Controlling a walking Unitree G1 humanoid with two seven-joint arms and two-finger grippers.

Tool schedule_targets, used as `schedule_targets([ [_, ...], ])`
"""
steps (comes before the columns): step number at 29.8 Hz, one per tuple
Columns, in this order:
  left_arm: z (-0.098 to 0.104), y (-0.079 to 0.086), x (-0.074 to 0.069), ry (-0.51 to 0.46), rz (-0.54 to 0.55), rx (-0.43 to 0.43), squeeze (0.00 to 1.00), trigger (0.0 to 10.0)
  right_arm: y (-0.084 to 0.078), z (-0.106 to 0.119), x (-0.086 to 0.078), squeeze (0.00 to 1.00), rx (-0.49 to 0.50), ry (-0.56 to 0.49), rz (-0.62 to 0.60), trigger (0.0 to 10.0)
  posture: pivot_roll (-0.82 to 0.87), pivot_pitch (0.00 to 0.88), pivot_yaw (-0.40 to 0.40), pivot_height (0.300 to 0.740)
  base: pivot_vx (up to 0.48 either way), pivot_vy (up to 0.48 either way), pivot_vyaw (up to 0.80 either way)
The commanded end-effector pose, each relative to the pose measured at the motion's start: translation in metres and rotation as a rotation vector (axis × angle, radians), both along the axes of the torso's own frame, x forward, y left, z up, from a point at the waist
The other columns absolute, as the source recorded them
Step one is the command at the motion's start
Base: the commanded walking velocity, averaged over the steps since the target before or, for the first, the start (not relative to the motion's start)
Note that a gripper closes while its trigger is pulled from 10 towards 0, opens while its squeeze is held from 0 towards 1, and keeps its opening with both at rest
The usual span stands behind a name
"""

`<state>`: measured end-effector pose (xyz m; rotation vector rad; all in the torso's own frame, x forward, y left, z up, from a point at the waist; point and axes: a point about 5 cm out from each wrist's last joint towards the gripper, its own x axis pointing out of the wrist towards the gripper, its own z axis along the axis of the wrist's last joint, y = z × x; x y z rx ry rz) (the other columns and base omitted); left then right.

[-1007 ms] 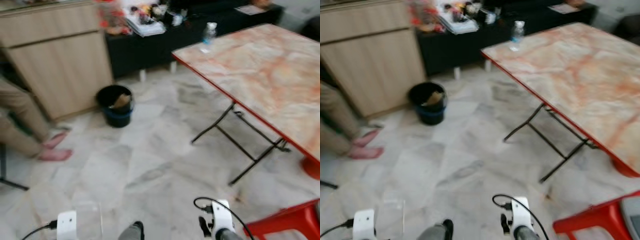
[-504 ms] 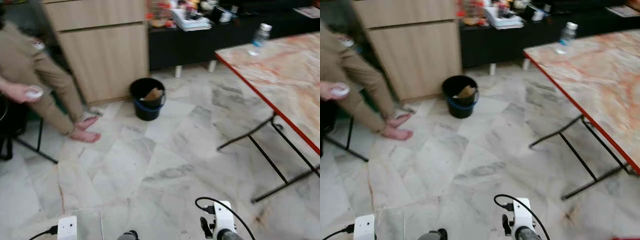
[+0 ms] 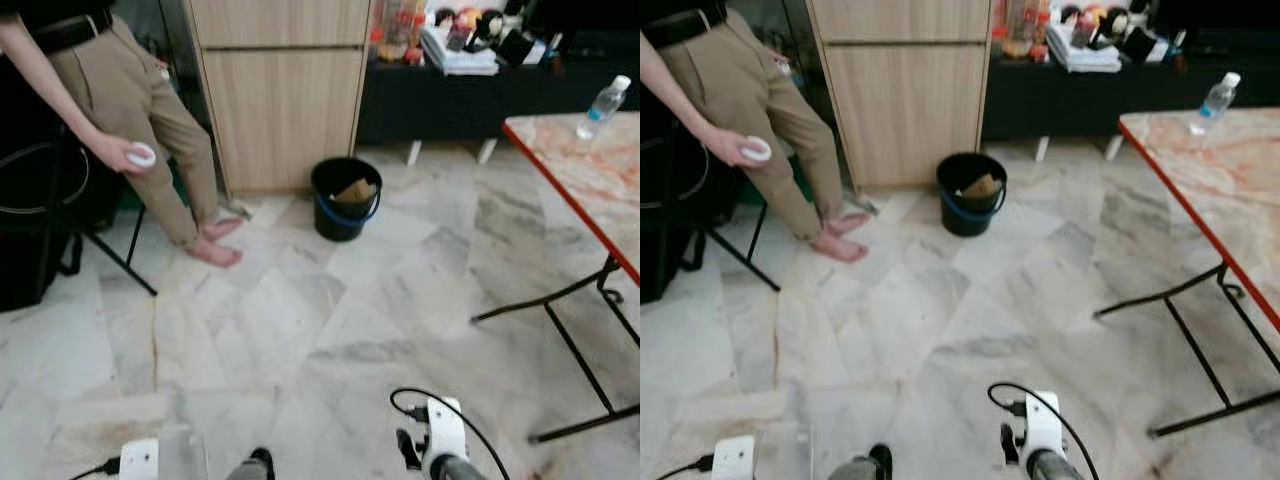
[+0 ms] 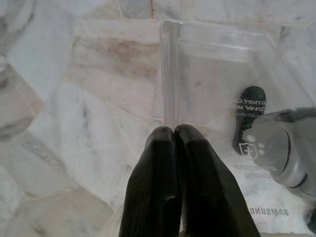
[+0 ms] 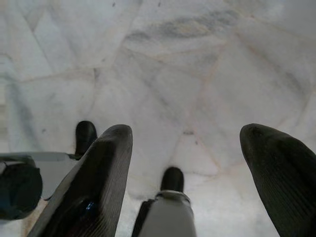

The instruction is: Picking trash to rubbish bin

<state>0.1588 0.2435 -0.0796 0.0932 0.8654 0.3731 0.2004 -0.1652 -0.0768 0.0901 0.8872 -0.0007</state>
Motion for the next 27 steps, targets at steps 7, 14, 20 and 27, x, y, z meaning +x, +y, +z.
schedule_targets([
  [7, -0.0027, 0.004, -0.008, 0.038, 0.007, 0.019, 0.0, 10.0, -0.0028, -0.0021, -0.0038, 0.0, 0.005, 0.016, -0.037, 10.0, 0.12, 0.161, -0.047, 0.74, 0.349, 0.0, 0.0],
  [14, -0.0043, 0.0017, -0.0103, 0.048, 0.004, 0.014, 0.0, 10.0, -0.0028, 0.0001, -0.0006, 0.0, 0.009, -0.011, -0.037, 10.0, 0.1, 0.16, -0.04, 0.74, 0.359, 0.0, -0.34],
  [20, -0.0036, 0.0038, -0.0095, 0.048, 0.003, 0.017, 0.0, 10.0, -0.0026, -0.0005, -0.0017, 0.0, 0.005, -0.008, -0.045, 10.0, 0.11, 0.156, -0.034, 0.74, 0.363, 0.0, 0.0],
  [27, -0.0018, 0.0056, -0.0064, 0.042, -0.007, 0.023, 0.0, 10.0, -0.0013, -0.0012, -0.0029, 0.0, 0.002, -0.006, -0.044, 10.0, 0.11, 0.148, -0.023, 0.74, 0.36, 0.0, 0.0],
])
